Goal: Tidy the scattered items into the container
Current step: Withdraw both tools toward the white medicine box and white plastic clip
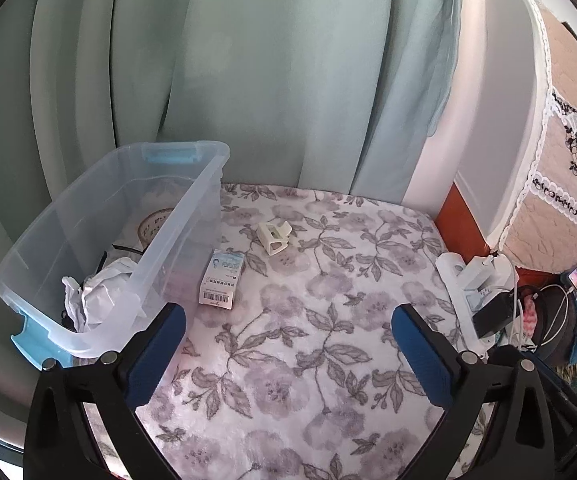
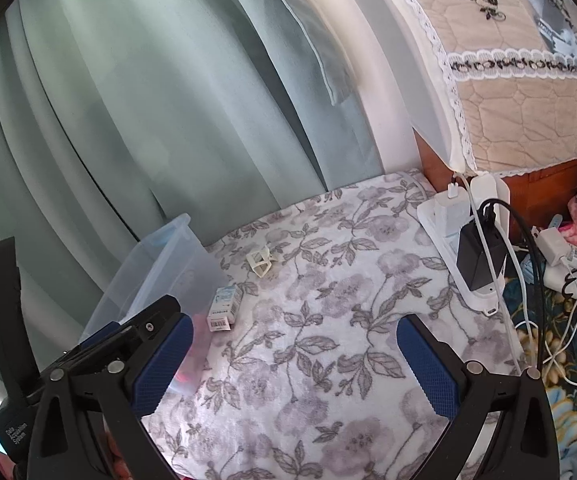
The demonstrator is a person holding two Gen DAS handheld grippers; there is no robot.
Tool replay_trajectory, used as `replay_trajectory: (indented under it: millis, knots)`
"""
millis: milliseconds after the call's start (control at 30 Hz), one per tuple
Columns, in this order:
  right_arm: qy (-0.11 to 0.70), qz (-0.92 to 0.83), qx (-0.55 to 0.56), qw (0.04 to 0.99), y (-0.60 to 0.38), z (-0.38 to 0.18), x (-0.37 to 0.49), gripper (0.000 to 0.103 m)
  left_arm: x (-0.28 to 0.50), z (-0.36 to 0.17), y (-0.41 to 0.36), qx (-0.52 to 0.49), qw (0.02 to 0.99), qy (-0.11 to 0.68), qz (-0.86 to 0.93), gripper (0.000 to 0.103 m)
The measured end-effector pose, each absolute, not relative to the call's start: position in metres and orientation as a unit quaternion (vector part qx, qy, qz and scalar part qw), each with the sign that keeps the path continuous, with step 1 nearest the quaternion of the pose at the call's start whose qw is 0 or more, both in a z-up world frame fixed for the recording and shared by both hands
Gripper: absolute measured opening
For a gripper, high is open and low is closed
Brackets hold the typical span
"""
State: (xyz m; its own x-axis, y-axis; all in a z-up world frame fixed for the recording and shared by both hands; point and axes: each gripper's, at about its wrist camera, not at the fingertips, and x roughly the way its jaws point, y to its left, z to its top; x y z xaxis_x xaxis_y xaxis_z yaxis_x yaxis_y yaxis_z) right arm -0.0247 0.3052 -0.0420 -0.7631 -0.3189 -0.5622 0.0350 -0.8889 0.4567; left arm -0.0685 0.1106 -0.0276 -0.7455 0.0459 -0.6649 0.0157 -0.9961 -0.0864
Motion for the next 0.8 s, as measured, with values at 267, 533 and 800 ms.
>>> replay_trajectory:
  millis: [267,533,800]
  knots:
    - [-0.224,-0.877,0.409,0.118,0.304,-0.089,-0.053,0.103,-0.095,-0.071,0.111,-0.403,0.035,-0.077,0.911,0.103]
    - [-0.165,-0.882,0.431,0.096,0.292,-0.107,-0.079,0.103,-0.123,-0.098,0.118,-0.416,-0.041,-0.037,0.908,0.103]
    - [-0.113,-0.895,0.424,0.083,0.289,-0.114,-0.115,0.103,-0.157,-0.121,0.109,-0.411,-0.121,-0.084,0.9,0.103]
